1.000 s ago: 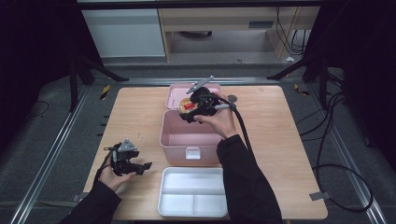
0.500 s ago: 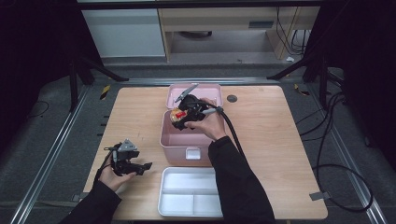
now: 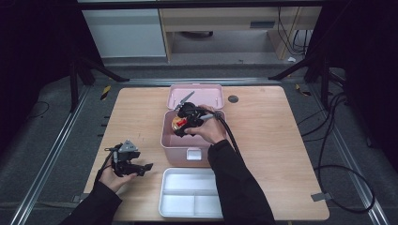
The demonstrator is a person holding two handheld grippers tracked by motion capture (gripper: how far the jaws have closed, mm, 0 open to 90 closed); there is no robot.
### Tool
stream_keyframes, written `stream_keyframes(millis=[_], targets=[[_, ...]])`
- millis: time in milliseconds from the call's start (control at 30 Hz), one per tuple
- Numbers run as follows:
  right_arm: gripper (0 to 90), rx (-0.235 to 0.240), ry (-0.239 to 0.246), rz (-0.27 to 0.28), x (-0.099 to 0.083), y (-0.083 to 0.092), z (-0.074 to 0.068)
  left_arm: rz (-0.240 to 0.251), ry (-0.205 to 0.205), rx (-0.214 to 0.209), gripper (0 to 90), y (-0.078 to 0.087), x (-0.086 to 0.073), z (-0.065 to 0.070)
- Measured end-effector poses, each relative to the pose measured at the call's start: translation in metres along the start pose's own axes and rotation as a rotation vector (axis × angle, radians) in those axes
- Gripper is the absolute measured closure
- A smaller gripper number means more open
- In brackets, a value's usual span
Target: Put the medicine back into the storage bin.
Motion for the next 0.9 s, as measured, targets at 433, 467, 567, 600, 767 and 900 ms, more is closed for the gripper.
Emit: stream_keyframes(millis=[433, 467, 567, 600, 767, 900], targets=[[19.0, 0.017, -0.020, -0.047, -0.013, -0.017, -0.002, -0.003, -0.005, 0.000, 21.8, -0.001, 0.000, 0.000], [19.0, 0.017, -0.020, -0.043, -0.013, -0.017, -0.002, -0.003, -0.005, 0.000, 21.8, 0.000, 0.000, 0.000], [18.8, 0.015, -0.022, -0.031, -0.011, -0.015, -0.003, -0.002, -0.004, -0.001, 21.8, 0.000, 0.000, 0.000], [18.4, 0.010, -0.020, -0.027, -0.010, -0.013, -0.003, -0.002, -0.005, -0.001, 21.8, 0.000, 0.000, 0.000], [19.8, -0.006, -0.022, 0.019, -0.005, 0.001, -0.002, 0.010, -0.006, -0.009, 21.6, 0.000, 0.000, 0.000], [20.9, -0.036, -0.024, 0.117, 0.001, 0.033, 0.000, 0.035, -0.021, -0.025, 19.5, 0.002, 0.003, 0.002]])
Point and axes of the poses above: each handheld gripper's, and its own axes: y roughly backward along the jaws, x roughly out of its top, z roughly to its right, the point moved 6 cm from there along -y, roughly forward along the jaws, and after that the axes turned 4 degrees about y, right-handed, at the moved point
